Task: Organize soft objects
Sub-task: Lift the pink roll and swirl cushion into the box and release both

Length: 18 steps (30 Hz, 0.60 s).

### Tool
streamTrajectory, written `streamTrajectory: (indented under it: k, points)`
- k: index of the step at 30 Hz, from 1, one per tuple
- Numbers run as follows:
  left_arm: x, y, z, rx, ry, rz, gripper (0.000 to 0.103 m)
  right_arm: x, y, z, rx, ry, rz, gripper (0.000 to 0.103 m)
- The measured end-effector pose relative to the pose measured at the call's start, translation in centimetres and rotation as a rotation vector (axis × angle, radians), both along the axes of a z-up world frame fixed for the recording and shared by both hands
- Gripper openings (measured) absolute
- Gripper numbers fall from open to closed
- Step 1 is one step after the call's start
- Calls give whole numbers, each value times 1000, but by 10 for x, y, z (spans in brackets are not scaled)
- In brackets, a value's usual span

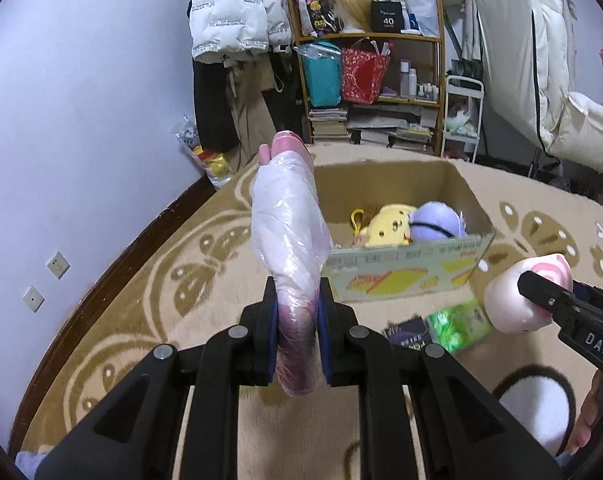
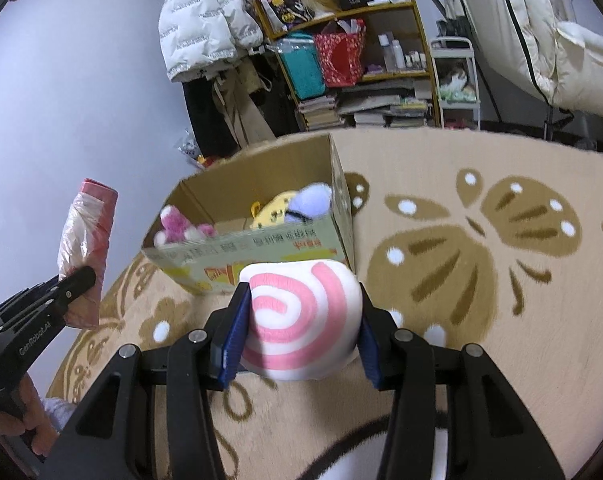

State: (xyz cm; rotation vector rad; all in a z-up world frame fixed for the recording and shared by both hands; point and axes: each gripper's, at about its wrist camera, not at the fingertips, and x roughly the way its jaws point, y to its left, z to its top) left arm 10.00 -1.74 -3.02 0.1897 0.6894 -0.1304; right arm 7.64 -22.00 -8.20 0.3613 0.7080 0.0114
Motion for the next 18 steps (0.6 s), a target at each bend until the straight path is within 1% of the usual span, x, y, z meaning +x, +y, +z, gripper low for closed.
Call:
streamTrajectory:
  k: [5,10,15,18]
  points:
    - [14,-1,9,-6,-17,2,15,13,-1,15,-21,-38,16,51]
    - [25,-10,23,28,-70,-10,15,32,-1,28,-46,-65,22,51]
    - [44,-16,35,-7,-101,-14,15,52,1,36,-68,-92,28,51]
    - [53,-18,40,-32,-127,-33,15,62,1,41,-100,-115,25,51]
